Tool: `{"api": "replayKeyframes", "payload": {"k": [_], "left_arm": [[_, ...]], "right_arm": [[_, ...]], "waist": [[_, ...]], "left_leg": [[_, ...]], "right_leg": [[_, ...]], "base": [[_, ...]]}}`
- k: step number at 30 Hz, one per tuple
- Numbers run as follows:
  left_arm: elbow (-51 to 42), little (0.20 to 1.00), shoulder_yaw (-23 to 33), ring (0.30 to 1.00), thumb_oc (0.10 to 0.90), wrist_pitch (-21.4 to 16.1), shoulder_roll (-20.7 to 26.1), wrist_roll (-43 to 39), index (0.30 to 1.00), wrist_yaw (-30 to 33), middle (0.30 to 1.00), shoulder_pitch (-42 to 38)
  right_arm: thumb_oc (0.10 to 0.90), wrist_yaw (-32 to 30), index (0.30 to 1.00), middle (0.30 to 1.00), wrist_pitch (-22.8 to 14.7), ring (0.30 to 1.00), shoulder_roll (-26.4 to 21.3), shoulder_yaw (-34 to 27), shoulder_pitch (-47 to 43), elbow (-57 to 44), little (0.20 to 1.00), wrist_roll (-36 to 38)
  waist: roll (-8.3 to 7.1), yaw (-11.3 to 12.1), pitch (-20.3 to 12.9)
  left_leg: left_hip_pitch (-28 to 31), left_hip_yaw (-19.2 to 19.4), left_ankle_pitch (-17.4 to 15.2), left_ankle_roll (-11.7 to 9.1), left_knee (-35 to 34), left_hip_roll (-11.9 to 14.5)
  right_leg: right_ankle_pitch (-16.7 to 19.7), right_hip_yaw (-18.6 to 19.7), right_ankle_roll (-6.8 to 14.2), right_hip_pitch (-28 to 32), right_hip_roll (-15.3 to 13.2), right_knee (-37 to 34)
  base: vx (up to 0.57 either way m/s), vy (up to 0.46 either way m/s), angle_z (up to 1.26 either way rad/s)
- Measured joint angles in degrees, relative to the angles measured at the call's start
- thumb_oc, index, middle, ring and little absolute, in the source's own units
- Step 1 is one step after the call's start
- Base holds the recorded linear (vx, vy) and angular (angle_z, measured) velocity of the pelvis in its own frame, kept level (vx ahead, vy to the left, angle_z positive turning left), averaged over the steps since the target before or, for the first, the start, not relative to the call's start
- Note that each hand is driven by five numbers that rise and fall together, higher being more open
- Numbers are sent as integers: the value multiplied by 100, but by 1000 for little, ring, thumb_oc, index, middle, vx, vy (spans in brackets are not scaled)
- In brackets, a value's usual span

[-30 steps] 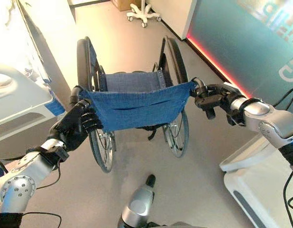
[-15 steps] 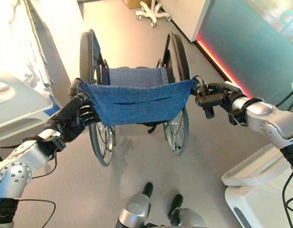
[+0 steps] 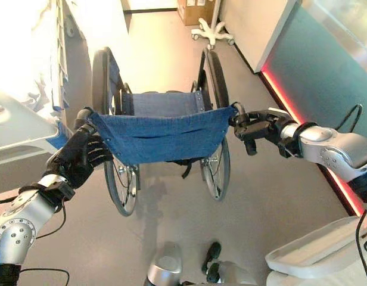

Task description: Push the wheelchair next to the bed

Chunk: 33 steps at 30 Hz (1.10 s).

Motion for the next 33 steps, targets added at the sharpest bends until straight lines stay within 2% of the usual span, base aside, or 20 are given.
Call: {"api": "replayKeyframes", "payload": {"k": [1,3,4,5,6,8,10,12,14,17,18,20,22,24,25,27,29,30,31,33], "left_arm": [[2,300,-4,300,400,0,-22,-1,300,-2,300,45],[-2,300,-21,300,400,3,-46,-6,300,0,300,127],[-45,300,-18,300,400,-2,-27,-23,300,-1,300,113],[-87,300,-16,300,400,-7,-28,-46,300,-1,300,107],[-175,300,-31,300,400,-10,-74,-59,300,-27,300,111],[-215,300,-47,300,400,-20,-237,-54,300,-92,300,104],[-209,300,-92,300,400,-74,-223,7,300,-71,300,87],[-208,300,-104,300,400,-79,-176,30,300,-37,300,69],[-204,300,-75,300,400,-82,-273,61,300,-33,300,39],[-256,300,-100,300,400,34,-290,18,300,-111,300,39],[-275,300,-105,300,400,45,-290,-38,300,-167,300,39],[-278,300,-124,300,400,160,-257,-168,300,-191,300,-40],[-270,300,-136,300,400,295,-222,-206,300,-192,300,-134],[-251,300,-258,300,400,415,49,-209,300,-230,300,-308],[-244,300,-280,300,400,457,153,-215,300,-250,300,-362],[-202,300,-384,300,400,557,270,-210,300,-249,300,-525],[-204,300,-407,300,400,559,404,-213,300,-248,300,-529],[-200,300,-400,300,400,558,497,-214,300,-243,300,-536],[-131,300,-416,300,400,559,596,-230,300,-245,300,-601],[104,300,-510,300,400,563,597,-239,300,-248,300,-854]], "right_arm": [[400,0,300,300,0,300,-3,33,4,2,300,3],[400,-1,300,300,3,300,-4,52,36,-35,300,-4],[400,-8,300,300,4,300,-124,35,50,-157,300,2],[400,-7,300,300,4,300,-191,-1,45,-199,300,7],[400,4,300,300,4,300,-270,-91,38,-224,300,4],[400,-52,300,300,-22,300,-227,-177,4,-226,300,-142],[400,-140,300,300,-61,300,17,-234,104,-168,300,-470],[400,-109,300,300,-54,300,43,-331,251,-170,300,-463],[400,-71,300,300,-134,300,151,-591,438,-156,300,-546],[400,168,300,300,-165,300,-42,-641,500,-209,300,-710],[400,177,300,300,-183,300,-60,-645,511,-197,300,-726],[400,188,300,300,-204,300,-60,-649,538,-161,300,-880],[400,209,300,300,-280,300,-46,-647,548,-65,300,-885],[400,211,300,300,-382,300,-63,-660,612,18,300,-883],[400,223,300,300,-381,300,-75,-681,639,20,300,-881],[400,229,300,300,-384,300,-61,-873,882,-18,300,-880],[400,229,300,300,-381,300,-62,-993,978,-121,300,-882],[400,228,300,300,-381,300,-65,-1061,992,-201,300,-884],[400,227,300,300,-387,300,-56,-1115,991,-245,300,-883],[400,212,300,300,-390,300,-55,-1130,964,-260,300,-881]], "waist": [[5,16,3],[-20,12,3],[-104,-16,6],[-106,-57,5],[35,-113,1],[355,-73,41],[397,-33,59],[226,-3,59],[227,-54,91],[228,-52,46],[236,35,42],[178,192,26],[169,189,13],[240,138,0],[239,115,1],[159,49,-24],[121,-54,-46],[122,-103,-46],[133,-144,-40],[137,-206,-37]], "left_leg": [[-72,0,148,-196,170,-25],[-430,7,597,-16,631,-97],[-465,116,183,523,-311,-104],[-404,167,172,576,-1057,-92],[1,283,359,518,-2856,5],[526,811,1066,784,-3913,295],[588,1411,968,814,-3693,528],[478,1597,722,723,-3206,457],[-354,1603,343,399,-1667,555],[-446,1586,446,476,-3131,223],[-296,1566,829,526,-3475,171],[-203,1595,1018,718,-3307,77],[-108,1607,968,911,-3254,20],[111,1587,1043,1078,-3438,137],[180,1634,1022,1397,-3461,113],[388,1605,956,1494,-3587,-14],[478,1553,965,1593,-3707,-123],[509,1512,955,1619,-3767,-158],[549,1465,962,1634,-3831,-177],[601,1354,883,1651,-3867,-230]], "right_leg": [[-90,-12,-127,27,-5,64],[-125,205,-163,252,-102,-143],[-71,494,53,378,-115,-560],[-38,517,105,397,-110,-663],[-62,547,186,405,-28,-685],[-266,361,207,361,113,-334],[-946,-445,-94,289,99,1055],[-1011,-348,-107,899,147,138],[-818,62,54,1483,326,-752],[-866,468,60,1728,344,-990],[-965,604,65,1818,346,-985],[-1222,707,125,1825,219,-802],[-1296,359,237,1683,136,-166],[-1215,-10,604,987,60,1544],[-1124,13,834,865,25,1919],[-801,350,1398,410,-105,2882],[-855,338,1292,228,-222,2843],[-1032,343,1000,81,-262,2600],[-1230,282,700,-10,-279,1976],[-1223,187,648,-256,-403,939]], "base": [[375,-94,-11],[362,-34,25],[325,18,42],[400,45,42],[286,43,18],[462,61,-18],[526,61,0],[553,82,32],[467,79,31],[357,77,15],[437,101,-15],[416,154,-20],[369,152,5],[330,82,33],[356,59,42],[290,4,40],[286,-56,28],[284,-109,19],[268,-127,18],[260,-177,25]]}}
